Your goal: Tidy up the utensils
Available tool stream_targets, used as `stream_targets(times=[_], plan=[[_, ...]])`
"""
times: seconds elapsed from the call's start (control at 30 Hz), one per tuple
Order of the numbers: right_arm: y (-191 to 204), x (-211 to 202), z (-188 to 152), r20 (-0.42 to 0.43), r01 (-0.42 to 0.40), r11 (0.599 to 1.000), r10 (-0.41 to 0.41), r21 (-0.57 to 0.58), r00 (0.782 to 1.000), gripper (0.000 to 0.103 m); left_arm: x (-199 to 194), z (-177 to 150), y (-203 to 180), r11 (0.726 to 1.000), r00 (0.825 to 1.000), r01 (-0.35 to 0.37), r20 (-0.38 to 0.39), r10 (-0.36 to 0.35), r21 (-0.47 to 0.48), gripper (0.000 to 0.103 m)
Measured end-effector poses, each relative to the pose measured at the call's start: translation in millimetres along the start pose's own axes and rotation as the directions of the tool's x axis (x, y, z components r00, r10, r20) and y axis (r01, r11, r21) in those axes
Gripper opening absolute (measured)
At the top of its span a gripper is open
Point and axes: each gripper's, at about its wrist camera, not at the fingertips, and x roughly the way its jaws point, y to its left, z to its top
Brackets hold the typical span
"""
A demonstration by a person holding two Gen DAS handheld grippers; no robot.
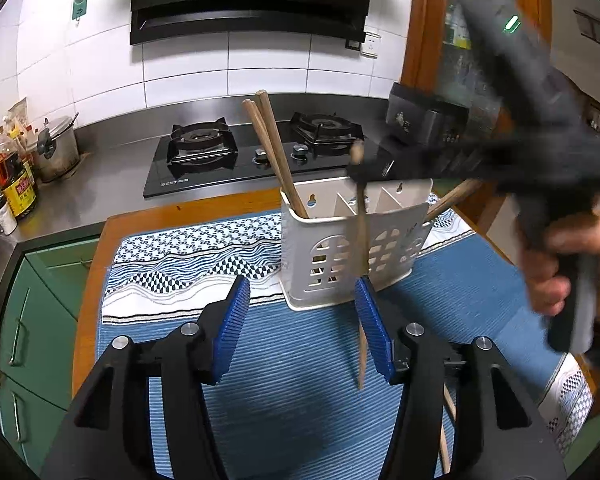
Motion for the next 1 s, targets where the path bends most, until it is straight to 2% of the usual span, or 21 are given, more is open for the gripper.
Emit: stream_targets(times=[0.23, 0.3, 0.47, 0.63, 0.73, 0.83, 0.9, 1.0], plan=[[21.1, -81.1, 42.3, 0.176, 0.029, 0.997, -0.017, -0.066, 0.984, 0.007, -3.4, -4.4, -3.3, 0.999, 0.999, -0.042, 0.017, 0.042, 0.017, 0.079], [25.2, -95.4, 54.0, 0.212, 0.055, 0.995, -0.037, -0.078, 0.976, 0.007, -3.9, -5.9, -3.6, 0.998, 0.998, -0.060, 0.028, 0.059, 0.017, 0.086], [24.7, -114.6, 71.9, 0.294, 0.116, 0.990, -0.089, -0.076, 0.952, 0.007, -4.4, -9.9, -1.6, 0.998, 0.998, -0.062, 0.024, 0.062, -0.004, 0.095], [21.0, -113.0, 77.0, 0.350, 0.149, 0.987, -0.118, -0.063, 0.929, 0.007, -7.9, -14.4, -5.1, 0.996, 0.995, -0.090, 0.040, 0.089, 0.020, 0.098], [23.1, -108.1, 74.3, 0.386, 0.162, 0.984, -0.124, -0.068, 0.914, 0.007, -8.6, -15.7, -6.9, 0.998, 0.997, -0.065, 0.029, 0.064, 0.026, 0.098], [27.2, -116.0, 73.3, 0.446, 0.169, 0.983, -0.122, -0.069, 0.887, 0.007, -9.4, -19.3, -9.4, 0.998, 0.999, -0.048, 0.017, 0.047, 0.035, 0.098], [31.7, -113.4, 77.5, 0.433, 0.177, 0.980, -0.120, -0.095, 0.893, 0.007, -9.9, -21.2, -12.2, 0.999, 0.999, -0.033, 0.014, 0.033, 0.041, 0.098], [36.8, -104.1, 76.1, 0.435, 0.217, 0.968, -0.142, -0.127, 0.889, 0.007, -13.2, -24.8, -17.6, 0.998, 0.998, -0.048, 0.030, 0.047, 0.048, 0.098]])
